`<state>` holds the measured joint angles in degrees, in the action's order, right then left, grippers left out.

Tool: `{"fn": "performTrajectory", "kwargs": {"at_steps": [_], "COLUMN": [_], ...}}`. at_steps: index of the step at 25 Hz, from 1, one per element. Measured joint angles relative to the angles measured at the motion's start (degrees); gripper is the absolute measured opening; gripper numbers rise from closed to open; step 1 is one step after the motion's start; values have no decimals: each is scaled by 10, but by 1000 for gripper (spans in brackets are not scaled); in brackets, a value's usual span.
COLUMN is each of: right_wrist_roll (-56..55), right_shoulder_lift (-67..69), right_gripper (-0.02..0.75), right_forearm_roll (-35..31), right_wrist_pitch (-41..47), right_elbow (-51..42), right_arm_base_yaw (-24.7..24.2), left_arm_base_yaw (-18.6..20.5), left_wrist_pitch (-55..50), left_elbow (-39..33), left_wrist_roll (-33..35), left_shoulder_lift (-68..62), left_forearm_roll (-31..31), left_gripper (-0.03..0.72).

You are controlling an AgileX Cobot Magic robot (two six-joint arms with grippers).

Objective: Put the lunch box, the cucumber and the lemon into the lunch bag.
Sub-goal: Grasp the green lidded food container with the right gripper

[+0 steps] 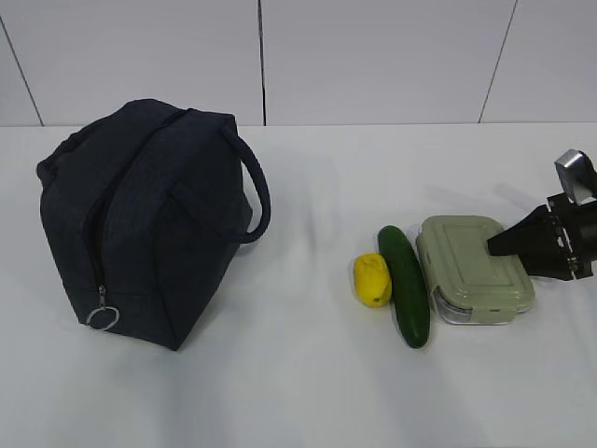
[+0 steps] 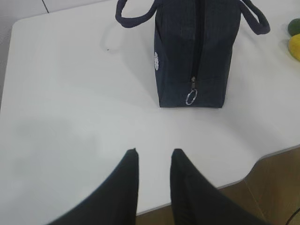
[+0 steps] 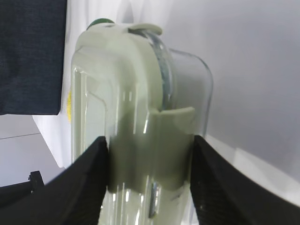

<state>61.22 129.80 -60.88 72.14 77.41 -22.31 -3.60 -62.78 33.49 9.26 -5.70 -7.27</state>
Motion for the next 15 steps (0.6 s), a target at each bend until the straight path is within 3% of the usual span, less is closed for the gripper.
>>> {"fn": "performTrajectory", "kwargs": {"at_steps": [8,15], "right_wrist_roll": [-3,-5], "right_shoulder_lift": [0,0], "right_gripper": [399,399], "right_forearm_roll": [1,2], "right_wrist_pitch": [1,2], "right_elbow": [1,1], "right_arm_base_yaw": [0,0], "left_arm_base_yaw": [0,0], "left_wrist_pitch": [31,39], "left_elbow": [76,161], "left_wrist_roll": [16,22], "left_shoulder_lift": [-215,-421], "left_forearm_roll": [-24,-36], "left_gripper": [164,305]}}
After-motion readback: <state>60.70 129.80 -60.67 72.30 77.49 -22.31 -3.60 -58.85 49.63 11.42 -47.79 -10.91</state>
